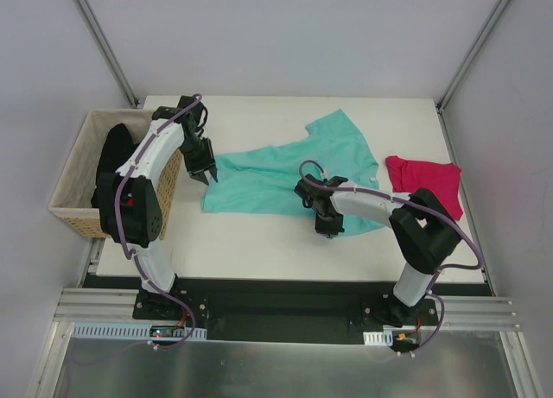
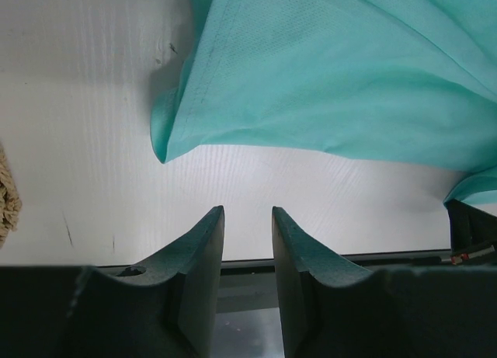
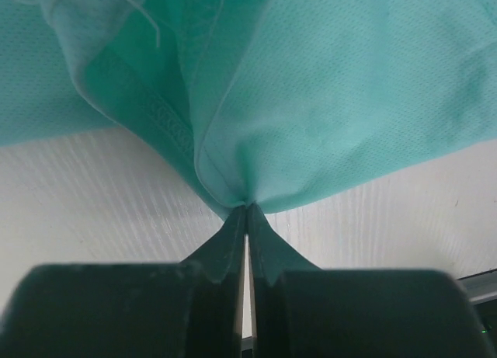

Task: Fold and stack the t-shirts
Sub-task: Fold the other side of the tshirt into a rectangle

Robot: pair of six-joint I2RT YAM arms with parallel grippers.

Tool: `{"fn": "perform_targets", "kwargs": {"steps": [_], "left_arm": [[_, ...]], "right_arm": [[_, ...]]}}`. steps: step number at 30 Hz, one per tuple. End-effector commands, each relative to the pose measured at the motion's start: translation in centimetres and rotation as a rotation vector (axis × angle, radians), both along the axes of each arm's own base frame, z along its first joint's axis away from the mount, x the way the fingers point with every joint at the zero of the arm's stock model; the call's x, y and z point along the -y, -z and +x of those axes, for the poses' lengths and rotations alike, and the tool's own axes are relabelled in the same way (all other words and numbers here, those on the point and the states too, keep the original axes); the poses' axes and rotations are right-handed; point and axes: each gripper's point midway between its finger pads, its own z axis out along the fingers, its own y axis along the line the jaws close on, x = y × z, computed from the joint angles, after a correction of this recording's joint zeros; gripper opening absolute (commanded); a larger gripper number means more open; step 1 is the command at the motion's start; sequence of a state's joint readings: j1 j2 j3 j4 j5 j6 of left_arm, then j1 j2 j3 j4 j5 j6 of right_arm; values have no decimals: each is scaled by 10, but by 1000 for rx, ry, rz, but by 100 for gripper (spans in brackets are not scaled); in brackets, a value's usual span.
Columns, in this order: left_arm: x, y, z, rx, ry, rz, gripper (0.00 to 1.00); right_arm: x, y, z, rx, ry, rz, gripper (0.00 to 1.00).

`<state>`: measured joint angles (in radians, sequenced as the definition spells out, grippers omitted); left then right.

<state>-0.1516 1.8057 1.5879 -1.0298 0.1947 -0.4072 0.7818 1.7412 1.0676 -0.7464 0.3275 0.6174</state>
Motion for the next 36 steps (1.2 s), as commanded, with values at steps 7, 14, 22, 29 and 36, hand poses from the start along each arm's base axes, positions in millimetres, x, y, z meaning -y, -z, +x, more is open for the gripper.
{"fn": "perform_targets", "kwargs": {"steps": [7, 14, 22, 29, 36], "left_arm": [[-2, -15, -4, 32, 7, 14, 31], [0, -24, 4, 63, 9, 2, 31], [2, -29, 11, 77, 10, -6, 31], [0, -29, 10, 68, 12, 8, 31], [0, -30, 16, 64, 12, 11, 31]], "right_arm": [[18, -21, 9, 57, 15, -98, 1], [30, -61, 28, 176, 34, -160, 1], [38, -80, 52, 223, 38, -223, 1], [56, -93, 81, 255, 76, -268, 1], [74, -102, 103, 279, 109, -292, 1]]}}
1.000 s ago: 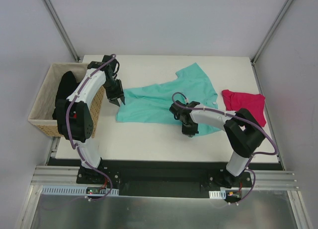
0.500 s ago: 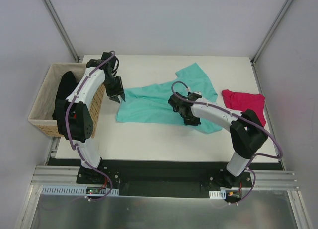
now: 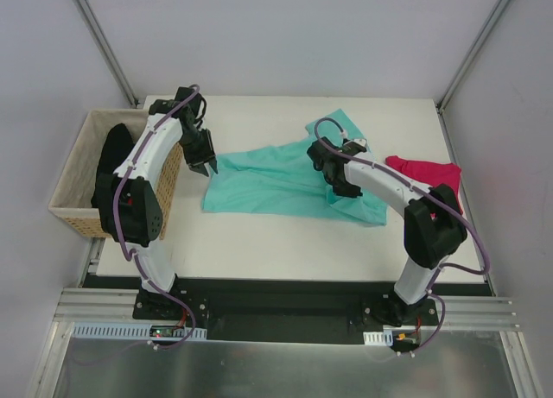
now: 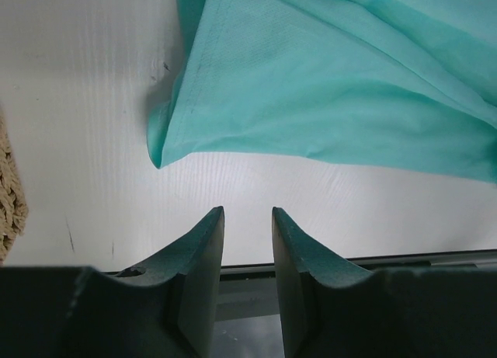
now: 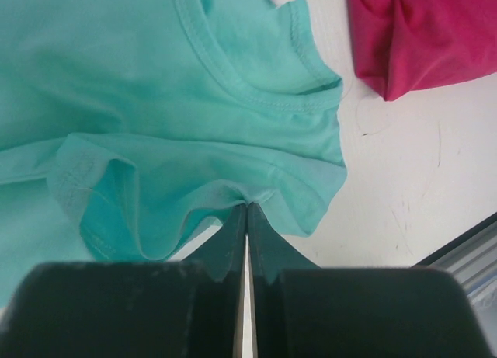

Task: Fold and stack the t-shirts
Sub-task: Fold the other side of the tshirt into a rectangle

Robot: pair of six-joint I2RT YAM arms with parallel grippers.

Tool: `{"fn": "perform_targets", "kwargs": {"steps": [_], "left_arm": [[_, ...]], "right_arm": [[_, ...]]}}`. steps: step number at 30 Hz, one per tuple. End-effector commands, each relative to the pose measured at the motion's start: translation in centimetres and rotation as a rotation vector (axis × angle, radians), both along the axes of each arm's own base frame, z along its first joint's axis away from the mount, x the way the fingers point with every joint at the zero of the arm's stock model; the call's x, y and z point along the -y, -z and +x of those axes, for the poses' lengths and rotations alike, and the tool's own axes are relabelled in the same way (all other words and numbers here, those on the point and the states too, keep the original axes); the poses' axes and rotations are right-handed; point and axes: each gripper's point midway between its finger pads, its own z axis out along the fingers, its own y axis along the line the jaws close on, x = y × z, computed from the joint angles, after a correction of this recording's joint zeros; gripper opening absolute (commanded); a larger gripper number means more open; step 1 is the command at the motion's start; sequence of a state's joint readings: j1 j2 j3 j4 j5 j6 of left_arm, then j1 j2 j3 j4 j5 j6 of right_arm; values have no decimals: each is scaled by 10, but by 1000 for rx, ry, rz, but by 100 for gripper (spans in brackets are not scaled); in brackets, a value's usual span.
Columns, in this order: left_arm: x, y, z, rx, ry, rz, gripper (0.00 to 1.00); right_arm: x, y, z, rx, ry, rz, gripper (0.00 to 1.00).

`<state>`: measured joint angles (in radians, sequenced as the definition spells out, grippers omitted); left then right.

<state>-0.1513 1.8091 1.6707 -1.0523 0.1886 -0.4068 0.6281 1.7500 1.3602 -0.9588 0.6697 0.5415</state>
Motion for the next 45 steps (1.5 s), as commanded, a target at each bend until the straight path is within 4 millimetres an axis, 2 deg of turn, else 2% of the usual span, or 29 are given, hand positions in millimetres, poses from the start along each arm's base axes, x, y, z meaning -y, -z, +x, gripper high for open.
{"fn": "perform_targets", "kwargs": {"steps": [1, 8, 16, 29, 37, 40, 41, 44, 45], "left_arm": [[0, -10, 4, 9, 15, 12, 31], [0, -14, 13, 11, 16, 19, 31], [-6, -11, 13, -4, 6, 33, 31], [-12, -11, 16, -23, -26, 50, 31], [-12, -7, 16, -42, -51, 54, 31], [-11, -4, 16, -51, -54, 50, 31], [-11, -3, 16, -55, -56, 50, 31], [-11, 0, 16, -66, -62, 52, 31], [-11, 1, 16, -66, -60, 53, 31]], "right_arm": [[15, -17, 17, 28, -1, -60, 1], [30, -25, 42, 41, 6, -83, 1], [44, -23, 76, 35, 11, -112, 1], [71, -3, 127, -14, 2, -161, 1], [79, 12, 139, -36, 14, -132, 1], [79, 16, 141, -47, 9, -119, 18], [79, 15, 141, -44, 8, -116, 33], [77, 10, 144, -35, 1, -109, 53], [77, 6, 144, -30, -2, -110, 53]]}}
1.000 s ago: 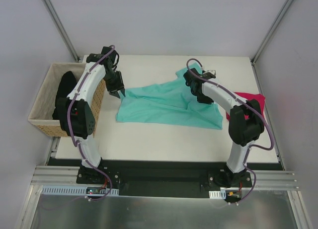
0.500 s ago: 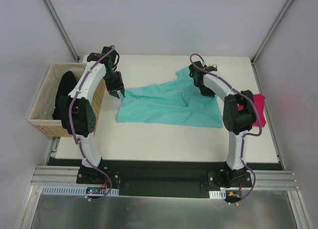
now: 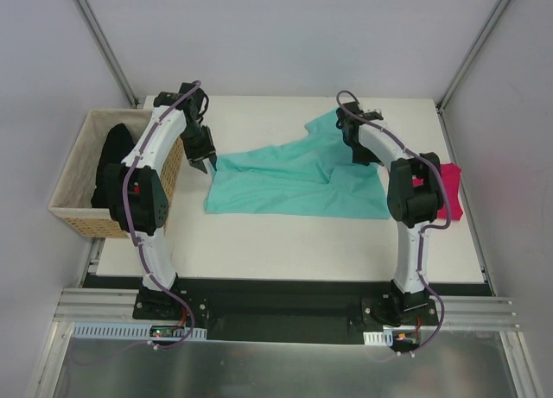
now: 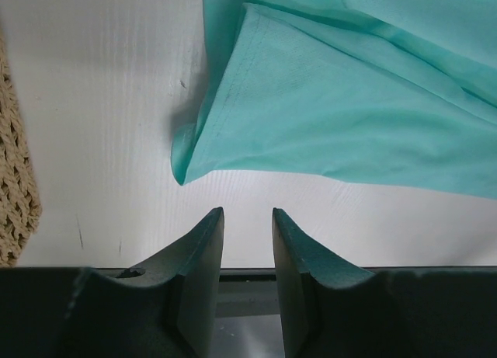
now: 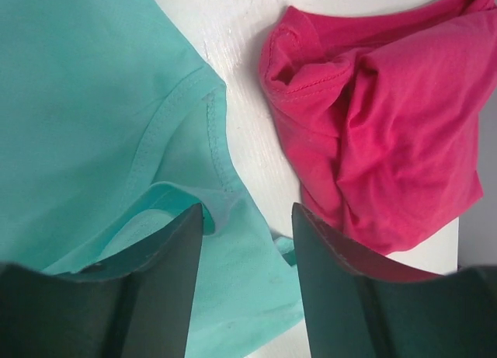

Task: Fold and stack the t-shirts
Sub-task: Fold the other side of the tshirt into a rectangle

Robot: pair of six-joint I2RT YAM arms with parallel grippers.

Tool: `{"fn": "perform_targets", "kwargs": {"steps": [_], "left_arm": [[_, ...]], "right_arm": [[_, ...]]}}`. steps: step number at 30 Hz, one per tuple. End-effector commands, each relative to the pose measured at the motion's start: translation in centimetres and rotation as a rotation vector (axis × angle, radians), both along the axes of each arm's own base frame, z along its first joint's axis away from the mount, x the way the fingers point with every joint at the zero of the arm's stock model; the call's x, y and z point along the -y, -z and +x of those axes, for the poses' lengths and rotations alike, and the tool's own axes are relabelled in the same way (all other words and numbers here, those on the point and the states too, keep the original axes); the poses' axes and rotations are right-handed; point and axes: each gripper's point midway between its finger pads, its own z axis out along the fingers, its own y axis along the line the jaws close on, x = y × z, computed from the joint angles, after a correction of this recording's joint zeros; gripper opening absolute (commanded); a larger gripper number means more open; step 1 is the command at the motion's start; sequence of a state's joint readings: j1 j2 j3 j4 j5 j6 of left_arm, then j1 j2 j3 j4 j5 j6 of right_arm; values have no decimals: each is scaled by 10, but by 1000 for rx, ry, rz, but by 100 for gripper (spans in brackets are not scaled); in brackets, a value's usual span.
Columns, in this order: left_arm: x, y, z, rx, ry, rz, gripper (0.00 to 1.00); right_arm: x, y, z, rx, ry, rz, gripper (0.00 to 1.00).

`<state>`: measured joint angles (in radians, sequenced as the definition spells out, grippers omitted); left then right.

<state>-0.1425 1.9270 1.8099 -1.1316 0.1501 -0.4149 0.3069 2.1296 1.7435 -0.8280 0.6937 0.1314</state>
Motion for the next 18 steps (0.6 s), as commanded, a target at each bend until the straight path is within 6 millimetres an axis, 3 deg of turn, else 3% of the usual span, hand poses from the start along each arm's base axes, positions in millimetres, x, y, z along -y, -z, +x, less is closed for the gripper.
{"fn": "perform_targets", "kwargs": {"steps": [1, 8, 18], "left_arm": [[-5, -2, -2, -20, -36, 13, 31], [-4, 16, -10, -41, -32, 9, 32], [1, 56, -25, -128, -17, -12, 32]], "right_arm": [[-3, -24, 13, 56, -14, 11, 54], [-13, -81, 24, 178, -50, 55, 54], [-54, -110, 7, 222, -142, 145, 54]]}}
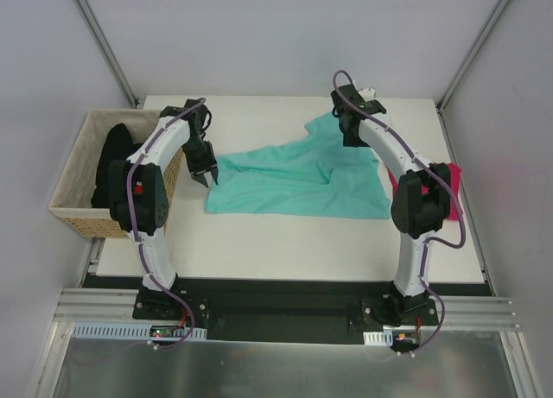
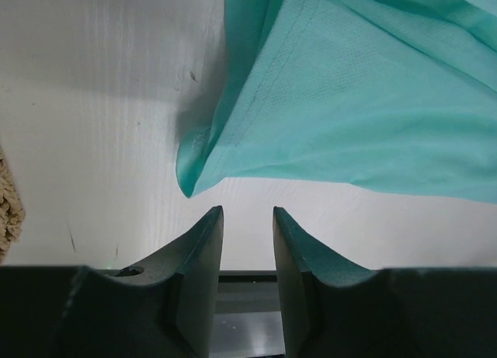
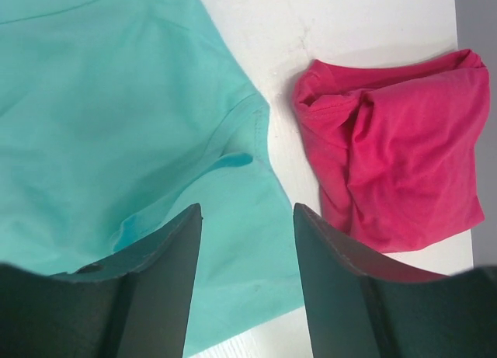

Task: Fold and stack the t-shirts
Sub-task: Fold the other side of the tshirt into a rectangle

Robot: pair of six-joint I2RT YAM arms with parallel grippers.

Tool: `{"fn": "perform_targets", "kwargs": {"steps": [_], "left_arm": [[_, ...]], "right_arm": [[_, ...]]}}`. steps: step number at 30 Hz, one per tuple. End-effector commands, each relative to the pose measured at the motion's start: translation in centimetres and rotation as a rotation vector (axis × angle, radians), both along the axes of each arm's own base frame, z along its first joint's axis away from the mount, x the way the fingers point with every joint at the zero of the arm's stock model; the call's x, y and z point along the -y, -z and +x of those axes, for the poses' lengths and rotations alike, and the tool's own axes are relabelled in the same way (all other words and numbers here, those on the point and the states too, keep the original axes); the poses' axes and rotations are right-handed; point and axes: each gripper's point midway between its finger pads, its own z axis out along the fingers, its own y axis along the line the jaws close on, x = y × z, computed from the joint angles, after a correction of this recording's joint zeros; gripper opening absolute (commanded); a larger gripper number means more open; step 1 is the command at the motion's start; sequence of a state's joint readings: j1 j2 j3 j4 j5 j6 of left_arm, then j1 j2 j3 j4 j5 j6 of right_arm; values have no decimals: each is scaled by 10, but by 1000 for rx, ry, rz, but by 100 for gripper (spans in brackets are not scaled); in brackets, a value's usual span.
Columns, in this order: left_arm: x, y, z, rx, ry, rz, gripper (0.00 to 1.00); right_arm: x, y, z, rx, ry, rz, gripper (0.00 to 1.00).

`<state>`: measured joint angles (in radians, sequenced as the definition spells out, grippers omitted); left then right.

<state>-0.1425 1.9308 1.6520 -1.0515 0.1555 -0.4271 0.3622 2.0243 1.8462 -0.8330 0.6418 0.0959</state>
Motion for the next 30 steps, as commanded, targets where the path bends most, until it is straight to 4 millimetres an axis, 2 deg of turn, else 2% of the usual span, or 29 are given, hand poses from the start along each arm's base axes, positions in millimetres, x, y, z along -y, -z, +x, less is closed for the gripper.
{"fn": "perform_targets", "kwargs": {"steps": [1, 4, 13, 17, 21, 28, 30], "left_arm": [[2, 19, -9, -52, -7, -16, 32], [2, 34, -11, -91, -1, -16, 32], [4, 73, -1, -176, 22, -10, 27], [3, 84, -13, -229, 6, 2, 25], [-4, 91, -37, -285, -15, 32, 24], [-12, 91, -63, -321, -58, 75, 24], [-12, 90, -69, -331, -63, 77, 24]], "right_arm": [[-20, -42, -12, 67, -54, 52, 54], [-25, -51, -15, 79, -68, 67, 54], [-22, -99, -22, 176, -93, 93, 54], [-20, -111, -25, 205, -93, 98, 54], [-23, -120, -22, 229, -99, 114, 55], [-36, -107, -7, 203, -137, 142, 55], [-47, -93, -3, 159, -183, 165, 55]]}}
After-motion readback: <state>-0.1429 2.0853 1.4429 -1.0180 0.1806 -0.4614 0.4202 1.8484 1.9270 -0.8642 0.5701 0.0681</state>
